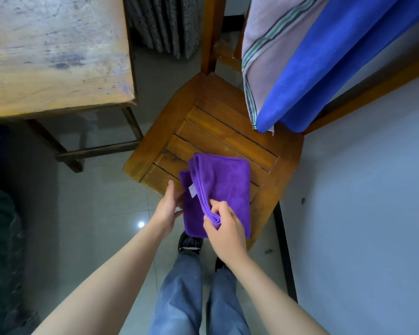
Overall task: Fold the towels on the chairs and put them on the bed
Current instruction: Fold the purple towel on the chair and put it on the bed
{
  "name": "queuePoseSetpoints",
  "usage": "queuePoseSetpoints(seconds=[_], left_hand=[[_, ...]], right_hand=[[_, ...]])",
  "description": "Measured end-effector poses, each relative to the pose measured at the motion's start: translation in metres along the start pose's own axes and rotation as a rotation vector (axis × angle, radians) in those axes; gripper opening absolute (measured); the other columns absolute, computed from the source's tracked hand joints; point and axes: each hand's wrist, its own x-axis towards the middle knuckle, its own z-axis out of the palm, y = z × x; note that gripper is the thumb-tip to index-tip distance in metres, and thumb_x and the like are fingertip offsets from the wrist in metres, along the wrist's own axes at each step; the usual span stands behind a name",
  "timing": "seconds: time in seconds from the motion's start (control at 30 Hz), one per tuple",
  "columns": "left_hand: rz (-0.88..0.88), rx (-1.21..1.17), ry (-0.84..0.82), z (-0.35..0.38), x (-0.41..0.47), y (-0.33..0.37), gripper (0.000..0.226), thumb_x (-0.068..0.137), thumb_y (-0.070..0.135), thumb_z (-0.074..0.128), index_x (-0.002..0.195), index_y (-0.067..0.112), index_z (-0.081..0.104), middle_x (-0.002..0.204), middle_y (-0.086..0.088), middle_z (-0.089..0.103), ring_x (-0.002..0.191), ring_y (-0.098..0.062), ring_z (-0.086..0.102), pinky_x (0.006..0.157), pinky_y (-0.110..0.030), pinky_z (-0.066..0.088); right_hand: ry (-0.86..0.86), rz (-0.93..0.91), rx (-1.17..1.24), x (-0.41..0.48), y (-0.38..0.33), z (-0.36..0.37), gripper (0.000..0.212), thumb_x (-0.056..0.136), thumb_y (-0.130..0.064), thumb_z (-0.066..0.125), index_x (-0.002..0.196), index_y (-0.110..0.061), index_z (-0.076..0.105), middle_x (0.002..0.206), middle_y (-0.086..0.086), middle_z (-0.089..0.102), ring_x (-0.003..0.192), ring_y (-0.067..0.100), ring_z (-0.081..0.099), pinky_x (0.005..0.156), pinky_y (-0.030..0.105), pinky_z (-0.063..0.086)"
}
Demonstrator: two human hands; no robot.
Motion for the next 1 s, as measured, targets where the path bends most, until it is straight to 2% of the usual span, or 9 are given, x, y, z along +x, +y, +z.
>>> queuePoseSetpoints(seconds=[0.1,0.2,0.33,0.43,0.53,0.6,0.7,0.8,1.0], left_hand=[[-0.016,-0.095,-0.025,0.0,0.003,0.001,0.076,0.094,0.06,0.009,0.131,0.005,0.046,0.13,-0.011,0.054,0.123,-0.025,0.048,0.109,-0.043,0.033],[-0.003,-0.132,-0.028,0.001,0.001,0.003,0.059,0.094,0.057,0.022,0.123,0.013,0.049,0.113,-0.005,0.059,0.109,-0.021,0.053,0.102,-0.041,0.036],[0.047,-0.023,0.026,0.001,-0.001,0.005,0.025,0.09,0.023,0.057,0.112,0.01,0.055,0.094,0.001,0.064,0.084,-0.014,0.061,0.074,-0.028,0.05],[0.127,0.062,0.12,0.002,0.0,0.005,0.013,0.089,0.0,0.055,0.096,0.01,0.057,0.086,-0.001,0.062,0.083,-0.022,0.061,0.065,-0.024,0.052],[0.209,0.137,0.192,0.004,0.001,0.003,0.026,0.09,-0.001,0.05,0.114,0.007,0.056,0.106,-0.011,0.063,0.099,-0.028,0.057,0.084,-0.035,0.049],[0.315,0.46,0.279,0.002,0.0,-0.009,0.044,0.088,0.006,0.054,0.132,0.008,0.045,0.125,-0.015,0.054,0.112,-0.032,0.052,0.092,-0.04,0.043],[0.795,1.22,0.388,-0.002,-0.003,-0.037,0.065,0.069,0.011,0.071,0.129,0.007,0.046,0.126,-0.023,0.053,0.11,-0.041,0.054,0.084,-0.046,0.049],[1.155,1.577,0.236,0.001,-0.003,-0.074,0.058,0.066,0.017,0.054,0.123,0.008,0.046,0.125,-0.021,0.058,0.115,-0.039,0.052,0.088,-0.045,0.05],[0.854,1.766,-0.006,0.013,-0.005,-0.094,0.101,0.035,0.038,0.086,0.123,0.004,0.051,0.123,-0.02,0.06,0.114,-0.037,0.058,0.09,-0.048,0.049]], right_hand=[[-0.159,-0.076,-0.141,-0.002,0.0,0.004,0.025,0.084,-0.032,0.047,0.096,-0.011,0.052,0.127,-0.002,0.057,0.116,0.016,0.049,0.082,0.026,0.039],[-0.396,-0.024,-0.366,0.003,0.012,0.008,0.037,0.092,-0.032,0.049,0.125,-0.015,0.045,0.151,-0.004,0.029,0.139,0.014,0.023,0.106,0.031,0.026],[-0.491,-0.016,-0.593,0.005,0.031,0.008,0.055,0.095,-0.043,0.04,0.144,-0.02,0.028,0.158,0.001,0.007,0.145,0.018,0.005,0.115,0.039,0.013],[-0.31,-0.104,-0.683,0.004,0.041,0.006,0.043,0.092,-0.035,0.046,0.131,-0.018,0.051,0.15,0.008,0.034,0.138,0.025,0.032,0.107,0.04,0.035],[-0.266,-0.06,-0.775,0.01,0.051,-0.002,0.051,0.061,-0.032,0.081,0.108,-0.016,0.07,0.123,0.014,0.062,0.112,0.03,0.061,0.081,0.042,0.054],[-0.323,-0.053,-0.809,0.011,0.058,-0.007,0.065,0.069,-0.032,0.078,0.128,-0.014,0.057,0.14,0.019,0.045,0.13,0.034,0.044,0.096,0.045,0.045],[-0.429,-0.119,-0.833,0.014,0.069,-0.011,0.066,0.094,-0.027,0.047,0.149,-0.015,0.013,0.157,0.014,-0.003,0.145,0.029,-0.004,0.117,0.043,0.011],[-0.47,-0.143,-0.831,0.015,0.072,-0.014,0.071,0.094,-0.026,0.047,0.15,-0.018,0.004,0.157,0.012,-0.012,0.145,0.027,-0.013,0.117,0.041,0.003],[-0.576,-0.216,-0.933,0.016,0.083,-0.024,0.091,0.088,-0.022,0.059,0.149,-0.017,-0.008,0.154,0.015,-0.02,0.143,0.03,-0.018,0.117,0.041,0.002]])
